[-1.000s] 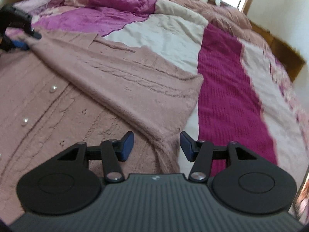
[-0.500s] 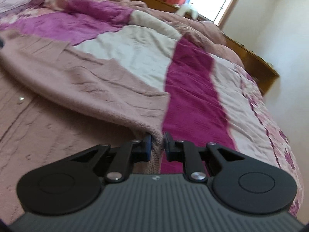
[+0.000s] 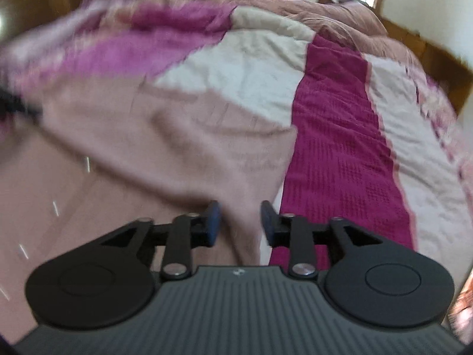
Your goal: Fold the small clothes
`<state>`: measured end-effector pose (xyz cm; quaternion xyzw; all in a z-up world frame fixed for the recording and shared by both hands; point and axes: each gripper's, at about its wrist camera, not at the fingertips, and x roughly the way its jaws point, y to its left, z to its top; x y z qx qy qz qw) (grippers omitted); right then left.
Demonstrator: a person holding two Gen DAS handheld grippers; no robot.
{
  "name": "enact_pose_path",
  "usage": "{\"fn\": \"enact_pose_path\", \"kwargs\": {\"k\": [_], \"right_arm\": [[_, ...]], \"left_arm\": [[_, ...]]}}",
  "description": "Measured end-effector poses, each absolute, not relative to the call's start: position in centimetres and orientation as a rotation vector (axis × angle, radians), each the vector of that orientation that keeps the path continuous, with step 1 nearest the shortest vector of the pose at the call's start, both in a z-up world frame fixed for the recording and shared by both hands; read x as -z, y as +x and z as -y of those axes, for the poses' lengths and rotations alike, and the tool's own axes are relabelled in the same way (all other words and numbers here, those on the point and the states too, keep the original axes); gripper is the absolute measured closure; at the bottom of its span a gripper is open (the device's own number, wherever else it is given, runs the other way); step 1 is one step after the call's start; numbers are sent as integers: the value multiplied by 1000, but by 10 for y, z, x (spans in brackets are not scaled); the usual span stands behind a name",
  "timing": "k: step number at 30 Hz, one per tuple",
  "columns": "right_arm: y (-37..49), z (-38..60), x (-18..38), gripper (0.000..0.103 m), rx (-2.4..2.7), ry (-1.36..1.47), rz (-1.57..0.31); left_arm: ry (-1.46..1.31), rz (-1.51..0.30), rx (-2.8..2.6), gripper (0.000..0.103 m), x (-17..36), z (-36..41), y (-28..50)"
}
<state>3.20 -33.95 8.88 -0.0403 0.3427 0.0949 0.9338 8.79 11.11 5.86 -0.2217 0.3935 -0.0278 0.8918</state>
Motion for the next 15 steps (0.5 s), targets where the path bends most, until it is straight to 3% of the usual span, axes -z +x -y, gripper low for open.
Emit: {"fn": "enact_pose_path", "kwargs": {"k": [1,6,12,15], "right_arm": [[41,345,-92,52,-181,-58,-688],[100,350,-79,52,-106,-21,-688],[149,342,-47,52,-49,-19,-737],[159,344,-36,59,-65,35,-752]], "left_arm": [[-454,-817,63,90,-59,-111,90],[-457,-803,49,81,-63,-110,96],[-414,-760,44,62,-75,-106,89],[-397,-754,23,61,-76,-110,89]]}}
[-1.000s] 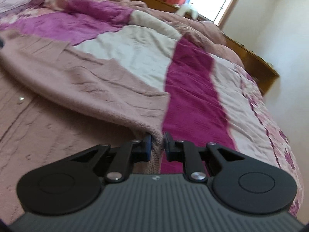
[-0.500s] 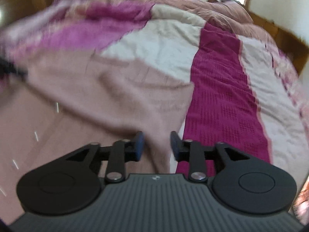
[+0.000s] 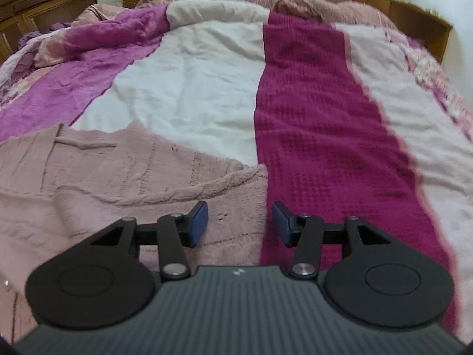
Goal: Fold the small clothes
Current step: 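Pinch the folded edge with the right gripper, straighten it, release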
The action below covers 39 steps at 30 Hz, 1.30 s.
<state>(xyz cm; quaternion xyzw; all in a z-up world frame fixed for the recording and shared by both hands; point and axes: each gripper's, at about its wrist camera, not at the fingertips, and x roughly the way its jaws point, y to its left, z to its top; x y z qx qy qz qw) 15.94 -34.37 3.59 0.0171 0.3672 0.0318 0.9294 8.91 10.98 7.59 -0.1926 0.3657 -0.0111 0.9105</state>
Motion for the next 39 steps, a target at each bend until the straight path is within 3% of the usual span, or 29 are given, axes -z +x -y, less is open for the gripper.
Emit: {"fn": "enact_pose_path", "kwargs": {"k": [1,2,9,10,11,15,23,25,26,28,39], "right_arm": [[159,344,-36,83,-73,51,-742],[157,343,-37,90,-72,52,-732],[141,358,-48,93,83,56,-583],[144,363,-43,100,111,64,-595],[147,368,-38,100,145,57,-612],[149,385,-25,100,154,94,-661],[110,379,-62,96,46,166,-607],[98,372,-71,87,-6,170,-615],[90,368,-74,72,-30,172,-616],[75,358,-77,60,-74,173,-624],[37,330,-34,65,-165,141,-793]], "left_arm": [[-400,-750,18,61,-76,-111,89],[-405,-749,15,61,-76,-113,89],[-384,-753,25,61,-68,-111,94],[-380,-758,24,61,-65,-109,97],[-375,-764,24,61,-62,-108,100],[-361,-784,11,61,-55,-105,108],[-350,-761,23,61,-63,-106,103],[-340,-763,28,61,-67,-103,99],[-334,-767,35,61,-69,-101,97],[-320,-767,57,61,-71,-97,93],[-220,-864,-6,60,-45,-87,88]]}}
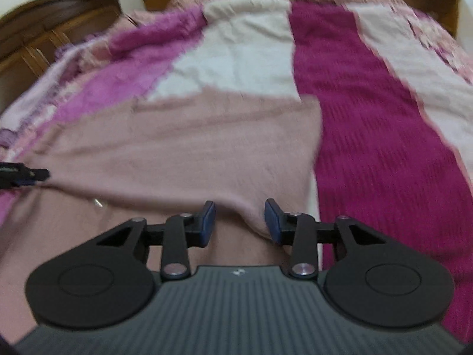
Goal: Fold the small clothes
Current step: 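Pinch the folded edge with the right gripper, straighten it, release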
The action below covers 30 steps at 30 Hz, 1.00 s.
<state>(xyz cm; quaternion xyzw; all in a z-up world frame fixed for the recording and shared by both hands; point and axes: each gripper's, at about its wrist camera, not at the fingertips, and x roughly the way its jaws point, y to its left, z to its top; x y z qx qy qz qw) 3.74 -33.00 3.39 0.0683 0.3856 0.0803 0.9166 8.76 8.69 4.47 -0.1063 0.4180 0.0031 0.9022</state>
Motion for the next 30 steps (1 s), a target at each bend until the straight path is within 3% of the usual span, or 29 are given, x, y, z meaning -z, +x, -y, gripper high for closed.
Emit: {"fn": "enact_pose_path", "kwargs": {"k": [10,13,21,25,30], "right_arm": [[33,325,-40,63,-150,121,-761],[23,325,-54,49,-145,151,-737],[-2,304,-86,45,-195,188,-681],[-13,287,-89,38,-213,187,-661],[-18,269,-78,37,-207,162,-678]], "left_arm": [[-225,-853,-7,59,-47,-90,82],[-229,-845,-20,59,-57,-94,71],[-293,-805,-96,58,-76,-131,34],[-325,-774,-168,46,-80,-155,19],[-433,-759,-266,44,-75,-197,8]]}}
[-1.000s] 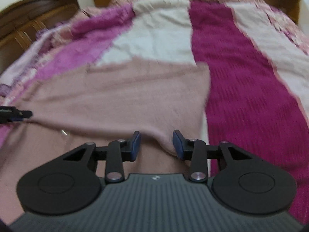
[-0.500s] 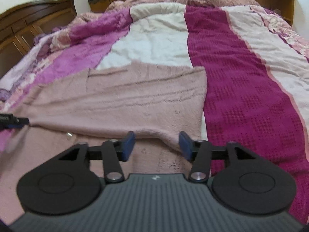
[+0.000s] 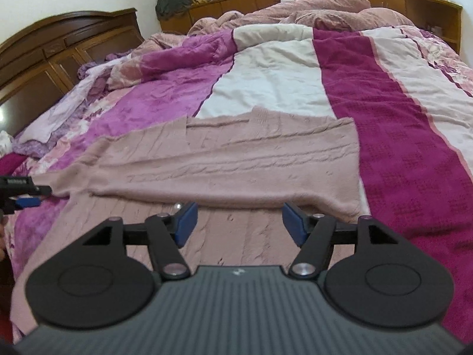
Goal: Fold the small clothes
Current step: 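Pinch the folded edge with the right gripper, straighten it, release, then grasp the cardigan sleeve cuff with the left gripper and lift it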
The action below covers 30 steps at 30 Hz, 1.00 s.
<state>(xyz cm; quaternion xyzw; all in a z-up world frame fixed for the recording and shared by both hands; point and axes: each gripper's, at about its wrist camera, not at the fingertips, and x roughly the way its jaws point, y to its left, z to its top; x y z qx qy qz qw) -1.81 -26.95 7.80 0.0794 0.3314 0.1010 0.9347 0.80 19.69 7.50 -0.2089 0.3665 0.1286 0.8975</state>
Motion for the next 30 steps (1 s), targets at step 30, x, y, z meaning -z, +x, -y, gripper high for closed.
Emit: {"fn": "enact_pose_path", "kwargs": {"k": [30], "right_arm": [[-25,243,-48,37,-126,153,-747]], "left_arm": [[-980,-517,-475,43,-18,-342,39]]}}
